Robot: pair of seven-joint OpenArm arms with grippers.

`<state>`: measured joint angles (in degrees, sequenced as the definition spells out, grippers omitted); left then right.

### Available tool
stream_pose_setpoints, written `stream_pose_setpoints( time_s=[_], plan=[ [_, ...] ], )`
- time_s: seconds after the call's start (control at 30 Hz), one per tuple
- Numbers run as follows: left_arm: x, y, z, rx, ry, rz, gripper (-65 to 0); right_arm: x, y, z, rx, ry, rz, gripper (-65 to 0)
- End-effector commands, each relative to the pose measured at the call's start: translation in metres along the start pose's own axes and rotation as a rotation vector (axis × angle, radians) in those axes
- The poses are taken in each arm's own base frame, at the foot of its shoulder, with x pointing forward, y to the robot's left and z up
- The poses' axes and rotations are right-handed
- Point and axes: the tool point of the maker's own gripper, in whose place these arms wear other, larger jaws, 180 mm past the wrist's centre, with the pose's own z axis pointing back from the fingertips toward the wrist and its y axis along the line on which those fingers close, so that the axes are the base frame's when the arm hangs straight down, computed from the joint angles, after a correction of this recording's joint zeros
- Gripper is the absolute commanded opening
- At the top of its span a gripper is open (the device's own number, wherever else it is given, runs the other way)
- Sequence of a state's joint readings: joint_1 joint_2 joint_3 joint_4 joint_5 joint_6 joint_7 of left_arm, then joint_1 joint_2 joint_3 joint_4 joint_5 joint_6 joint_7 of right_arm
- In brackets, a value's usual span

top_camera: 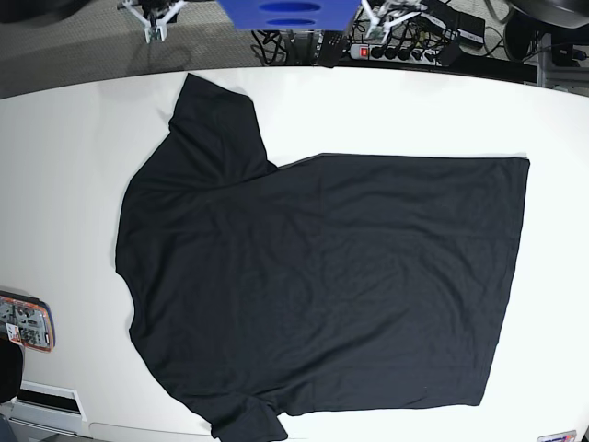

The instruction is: Fold the T-shirt properly

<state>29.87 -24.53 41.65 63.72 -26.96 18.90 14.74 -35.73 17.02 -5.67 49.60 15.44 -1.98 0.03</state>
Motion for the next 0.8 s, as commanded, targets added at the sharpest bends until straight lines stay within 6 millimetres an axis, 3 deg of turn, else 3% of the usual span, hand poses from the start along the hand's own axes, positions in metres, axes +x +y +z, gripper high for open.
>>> stream_pose_setpoints(
  time_s=[0.0,0.1,0.17,0.3,0.6,0.7,0.77],
  plan=[
    [-0.003,0.001,0.003,0.003,-0.002,0.016,-50.5,0.002,-0.010,0.005,-0.011,-0.014,0.011,-65.0],
    [-0.009,0.008,0.008,0.017,-0.001,0.063,-50.5,0.001,-0.009,0.010,-0.005,-0.019,0.017,-65.0],
    [-0.009,0.001,0.016,-0.001,-0.017,0.083,-50.5,0.001,-0.012,0.015,-0.002,-0.024,0.030,-65.0],
    [0.001,-0.007,0.040,-0.045,-0.077,0.090,-50.5,0.021,-0.003,0.024,0.023,-0.088,0.030,-65.0],
    [0.008,-0.026,0.071,-0.112,-0.131,0.098,-50.5,0.056,-0.015,0.059,-0.008,-0.168,-0.005,-65.0],
    [0.017,-0.014,0.085,-0.088,-0.174,0.155,-50.5,0.078,-0.019,0.071,-0.019,-0.230,-0.008,-65.0],
    [0.025,-0.003,0.096,-0.068,-0.209,0.193,-50.5,0.081,-0.024,0.078,-0.031,-0.234,-0.010,-65.0]
  ],
)
